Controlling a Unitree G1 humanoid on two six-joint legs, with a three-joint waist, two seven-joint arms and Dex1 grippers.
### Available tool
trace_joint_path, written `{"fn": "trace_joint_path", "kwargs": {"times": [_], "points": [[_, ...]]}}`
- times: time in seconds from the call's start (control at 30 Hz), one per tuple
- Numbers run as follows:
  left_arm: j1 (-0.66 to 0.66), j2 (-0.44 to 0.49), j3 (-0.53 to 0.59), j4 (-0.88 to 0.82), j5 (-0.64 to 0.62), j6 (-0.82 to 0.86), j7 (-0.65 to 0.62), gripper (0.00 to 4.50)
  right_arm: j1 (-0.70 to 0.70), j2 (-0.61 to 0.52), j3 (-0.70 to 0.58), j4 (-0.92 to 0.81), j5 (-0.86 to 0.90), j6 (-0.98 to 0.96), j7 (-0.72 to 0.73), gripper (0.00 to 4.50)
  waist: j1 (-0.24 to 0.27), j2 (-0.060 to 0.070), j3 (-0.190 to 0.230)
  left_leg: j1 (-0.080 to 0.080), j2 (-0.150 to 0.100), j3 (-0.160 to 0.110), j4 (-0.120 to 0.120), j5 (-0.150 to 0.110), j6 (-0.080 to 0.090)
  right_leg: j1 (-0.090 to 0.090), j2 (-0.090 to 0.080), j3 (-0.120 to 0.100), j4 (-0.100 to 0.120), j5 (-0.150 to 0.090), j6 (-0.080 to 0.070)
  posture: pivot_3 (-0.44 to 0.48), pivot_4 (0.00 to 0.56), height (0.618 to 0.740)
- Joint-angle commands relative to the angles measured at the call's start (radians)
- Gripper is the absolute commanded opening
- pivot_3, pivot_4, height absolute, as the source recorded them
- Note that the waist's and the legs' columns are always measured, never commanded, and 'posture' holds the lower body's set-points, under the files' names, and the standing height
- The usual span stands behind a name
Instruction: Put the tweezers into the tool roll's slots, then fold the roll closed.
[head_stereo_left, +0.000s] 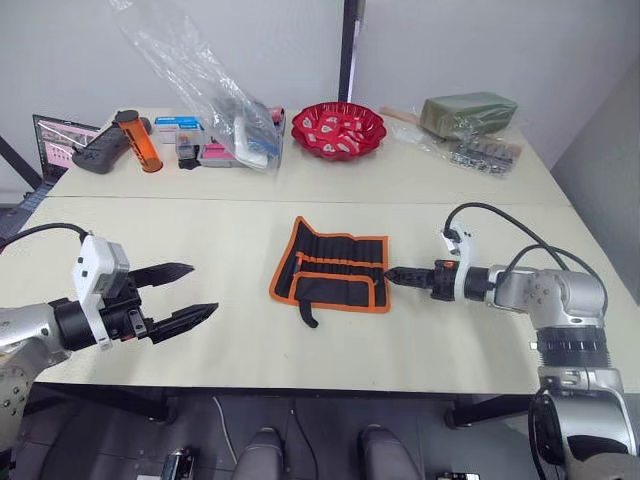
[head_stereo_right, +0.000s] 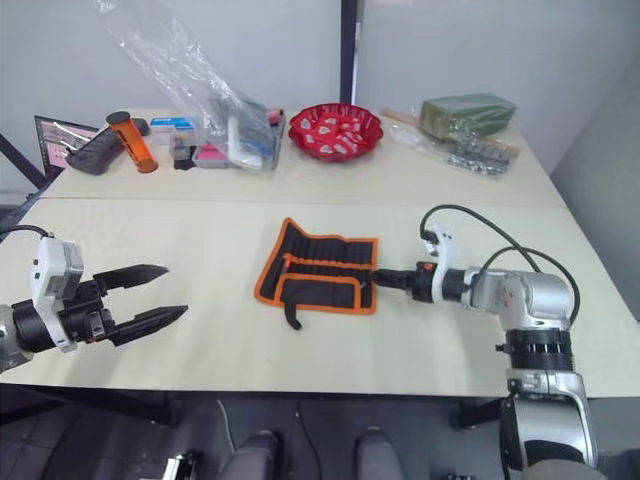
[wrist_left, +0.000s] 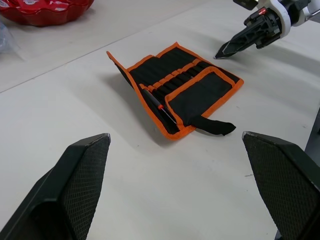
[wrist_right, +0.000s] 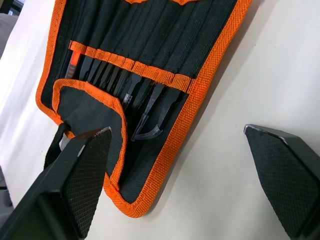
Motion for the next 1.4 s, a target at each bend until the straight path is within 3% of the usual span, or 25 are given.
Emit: {"fn": "trace_joint_path", "kwargs": {"times": [0.03, 0.3, 0.6, 1.07, 1.27, 1.4], "points": [[-0.003, -0.006, 0.009, -0.035, 0.004, -0.023, 0.022, 4.50, -0.016, 0.025, 0.011, 0.027, 0.005, 0.053, -0.005, 4.48, -0.002, 0.000, 0.000, 0.000, 0.000, 0.000, 0.000, 0.000, 0.000, 0.000, 0.000, 0.000, 0.000, 0.000, 0.000, 0.000, 0.150, 0.740], [0.065, -0.022, 0.010, -0.092, 0.001, -0.005, 0.058, 4.50, -0.058, 0.115, -0.005, 0.073, 0.041, 0.200, -0.007, 4.48, -0.024, -0.001, 0.000, 0.002, 0.002, 0.000, -0.002, 0.000, 0.000, 0.000, 0.002, 0.000, 0.001, 0.000, -0.001, 0.000, 0.150, 0.740], [0.100, -0.037, 0.036, -0.123, 0.000, -0.009, 0.088, 4.50, -0.055, 0.202, -0.064, 0.089, 0.034, 0.230, -0.033, 4.48, -0.027, -0.001, -0.001, 0.003, 0.003, 0.000, -0.002, 0.000, 0.000, 0.000, 0.003, 0.000, 0.001, 0.000, -0.001, 0.000, 0.150, 0.740], [0.143, -0.029, 0.103, -0.132, -0.005, -0.013, 0.083, 4.50, -0.014, 0.319, -0.251, 0.044, 0.107, 0.292, -0.115, 0.01, -0.026, -0.001, 0.000, 0.002, 0.003, 0.000, -0.002, 0.000, 0.000, 0.000, 0.003, 0.000, 0.001, 0.000, -0.002, 0.000, 0.150, 0.740], [0.133, -0.014, 0.108, -0.160, -0.023, 0.019, 0.098, 4.50, 0.022, 0.316, -0.262, -0.003, 0.125, 0.311, -0.115, 0.01, -0.024, 0.000, 0.000, 0.002, 0.003, 0.000, -0.001, 0.000, 0.000, 0.000, 0.003, 0.000, 0.001, 0.000, -0.002, 0.000, 0.150, 0.740], [0.122, -0.017, 0.078, -0.176, -0.036, 0.031, 0.111, 4.50, 0.057, 0.247, -0.221, -0.054, 0.132, 0.322, -0.095, 0.01, -0.021, 0.000, 0.000, 0.002, 0.002, 0.000, -0.002, 0.000, 0.000, 0.000, 0.002, 0.000, 0.001, 0.000, -0.002, 0.000, 0.150, 0.740]]}}
